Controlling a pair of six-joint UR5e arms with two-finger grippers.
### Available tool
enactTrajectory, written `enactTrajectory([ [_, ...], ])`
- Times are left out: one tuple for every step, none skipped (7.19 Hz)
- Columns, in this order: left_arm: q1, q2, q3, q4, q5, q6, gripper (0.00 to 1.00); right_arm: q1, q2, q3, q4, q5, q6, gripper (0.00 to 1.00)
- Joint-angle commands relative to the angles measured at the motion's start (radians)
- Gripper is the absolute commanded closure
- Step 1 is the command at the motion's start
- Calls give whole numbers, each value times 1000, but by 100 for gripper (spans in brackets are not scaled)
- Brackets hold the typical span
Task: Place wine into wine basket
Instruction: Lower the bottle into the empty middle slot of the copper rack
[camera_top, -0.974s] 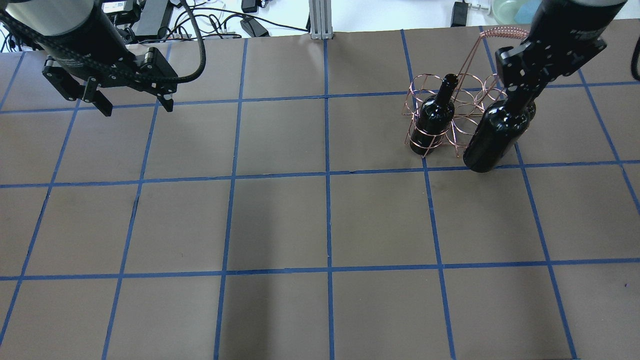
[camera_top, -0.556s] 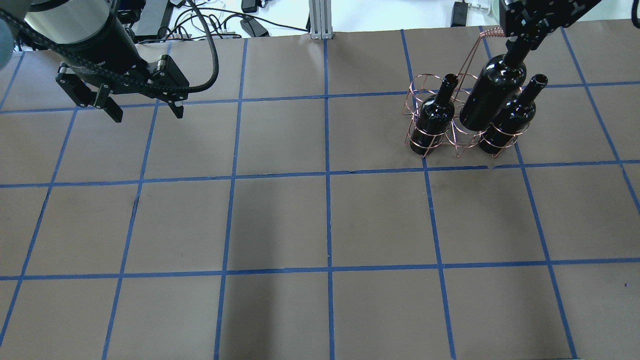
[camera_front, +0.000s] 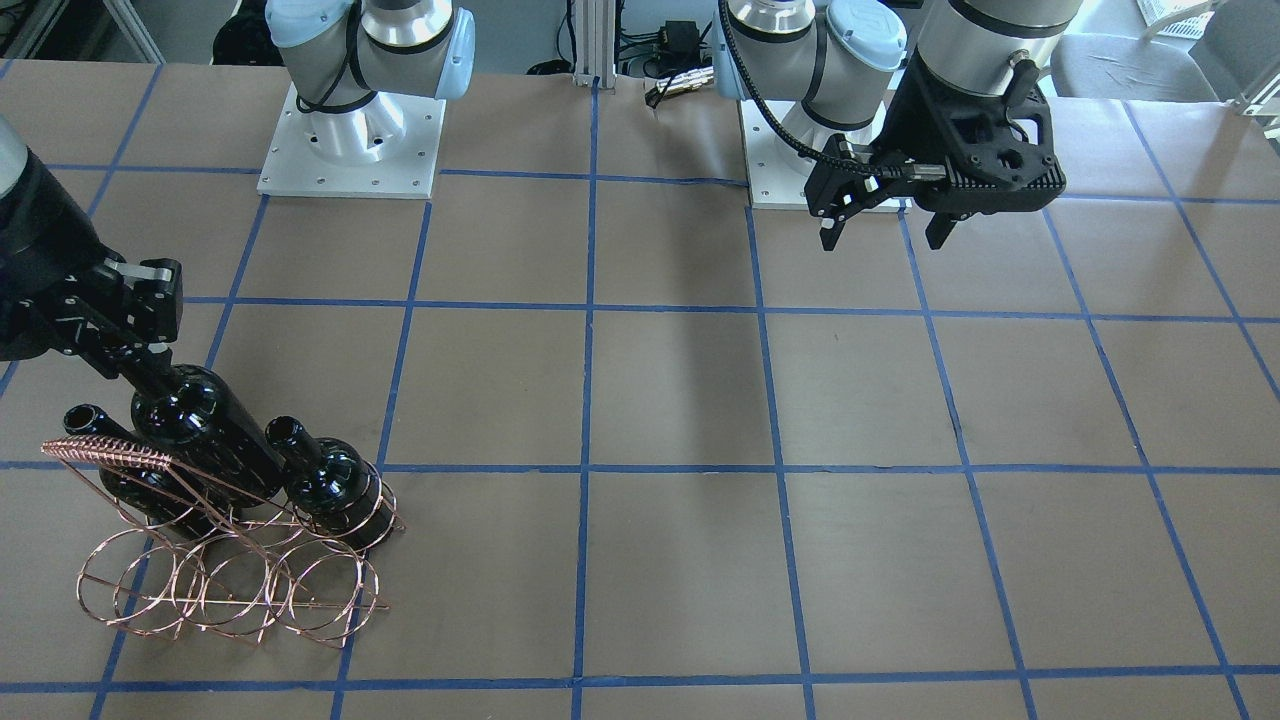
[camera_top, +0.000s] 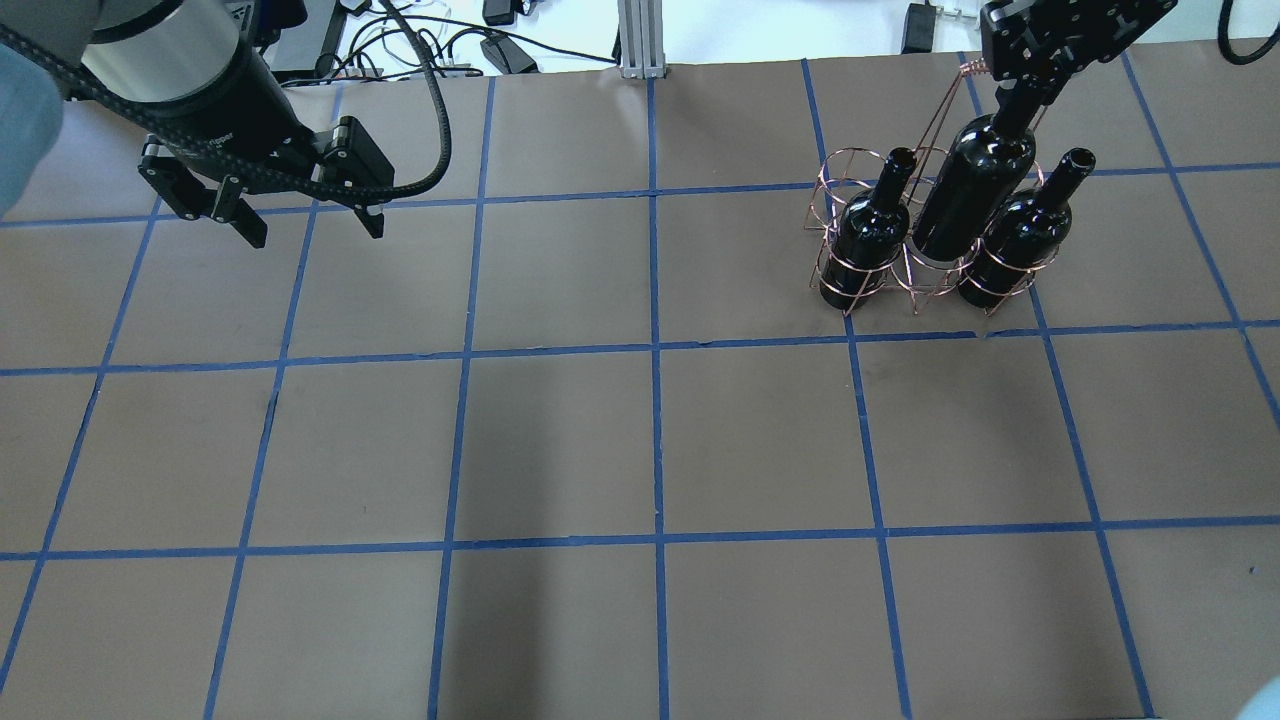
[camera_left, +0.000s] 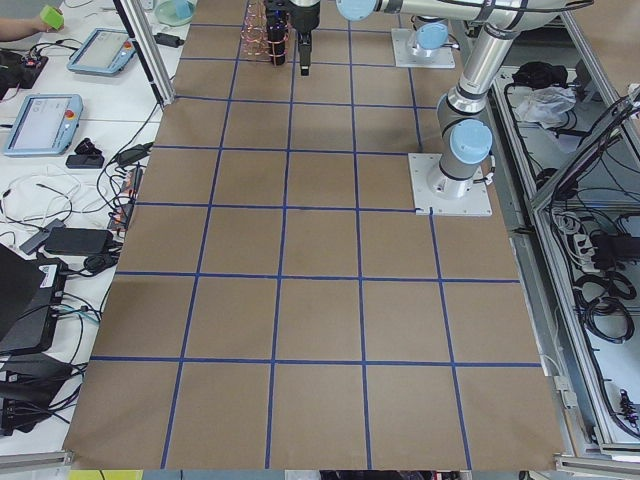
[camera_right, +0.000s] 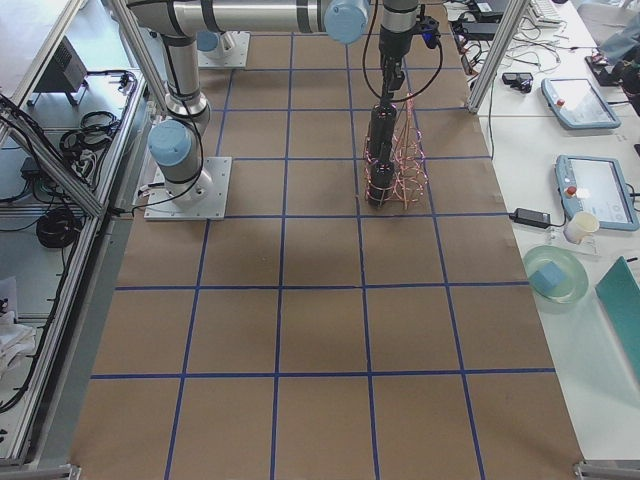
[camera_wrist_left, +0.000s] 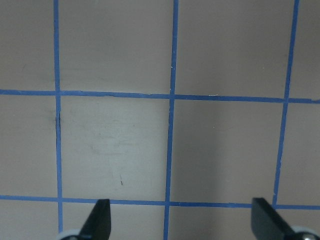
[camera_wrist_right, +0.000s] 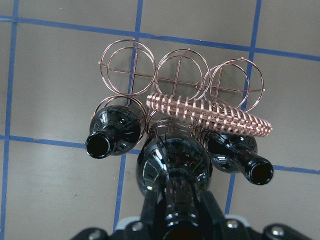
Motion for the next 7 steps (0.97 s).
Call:
enactTrajectory([
  [1, 0, -2, 5, -2, -3, 0, -1, 6, 7, -11, -3, -16, 100],
  [1, 0, -3, 4, -3, -3, 0, -1, 6, 19, -23, -2, -16, 100],
  [1, 0, -3, 4, -2, -3, 0, -1, 6, 36, -43, -3, -19, 100],
  [1, 0, -3, 4, 0, -3, 0, -1, 8, 48, -60, -5, -28, 100],
  [6, 0, -3, 5, 1, 2, 0, -1, 17, 59, -69, -3, -31, 100],
  [9, 0, -3, 5, 0, 0, 0, -1, 37, 67, -90, -3, -31, 100],
  [11, 0, -3, 5, 0, 0, 0, -1, 54, 87, -115, -5, -43, 100],
])
